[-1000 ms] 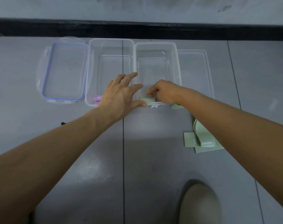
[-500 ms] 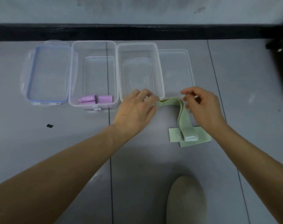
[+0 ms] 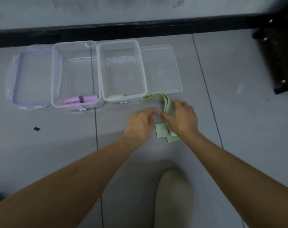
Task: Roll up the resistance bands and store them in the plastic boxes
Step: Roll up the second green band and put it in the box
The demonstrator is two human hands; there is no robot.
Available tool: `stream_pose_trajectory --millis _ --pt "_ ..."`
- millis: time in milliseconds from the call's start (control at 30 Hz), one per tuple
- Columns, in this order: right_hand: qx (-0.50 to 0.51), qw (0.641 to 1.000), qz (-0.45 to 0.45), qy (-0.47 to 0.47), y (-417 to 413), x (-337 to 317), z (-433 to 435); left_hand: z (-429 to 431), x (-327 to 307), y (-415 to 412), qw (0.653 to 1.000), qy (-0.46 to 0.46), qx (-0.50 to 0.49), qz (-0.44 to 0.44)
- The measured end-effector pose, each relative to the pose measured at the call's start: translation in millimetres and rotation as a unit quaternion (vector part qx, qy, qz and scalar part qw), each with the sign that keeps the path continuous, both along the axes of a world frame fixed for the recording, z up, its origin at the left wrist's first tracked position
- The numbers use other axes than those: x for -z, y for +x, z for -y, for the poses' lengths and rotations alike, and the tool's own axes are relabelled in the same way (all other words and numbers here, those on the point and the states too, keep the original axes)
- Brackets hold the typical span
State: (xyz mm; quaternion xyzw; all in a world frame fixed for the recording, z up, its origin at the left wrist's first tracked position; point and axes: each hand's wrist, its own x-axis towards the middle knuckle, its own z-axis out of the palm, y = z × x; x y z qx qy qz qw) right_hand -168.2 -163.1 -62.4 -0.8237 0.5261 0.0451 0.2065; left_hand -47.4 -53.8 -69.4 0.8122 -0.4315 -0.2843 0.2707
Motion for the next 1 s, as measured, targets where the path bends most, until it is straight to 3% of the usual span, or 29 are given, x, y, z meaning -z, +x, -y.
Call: stream_pose_trajectory --millis 100,200,367,467,567,667,733,900,1000 --pt "0.013 0.999 0.038 0.004 13 -4 3 -3 3 12 0.995 0.008 -0.059 -0.074" --pt "0.027 0.992 0.098 0.068 21 -14 -9 -7 -4 20 0.961 -0.015 -0.156 -0.228" --pt "-0.032 0.94 0.209 0.267 41 -26 -46 -25 -18 37 0.812 -0.018 -0.261 -0.522" --pt "-0.014 0.904 0.236 0.355 47 -28 -65 -46 -10 58 0.767 -0.026 -0.315 -0.559" --pt "0.044 0.859 0.254 0.442 46 -26 -78 -63 -9 77 0.747 -0.047 -0.325 -0.578" --pt "0.117 0.785 0.274 0.544 45 -32 -89 -75 -12 89 0.758 -0.066 -0.323 -0.563" --pt "0.098 0.757 0.24 0.6 42 -36 -99 -80 -12 93 0.777 -0.072 -0.337 -0.526" --pt "0.065 0.743 0.098 0.659 20 -26 -137 -92 -5 102 0.863 -0.058 -0.306 -0.399" --pt "0.088 0.739 0.069 0.664 4 -18 -163 -103 9 103 0.917 -0.009 -0.245 -0.314"
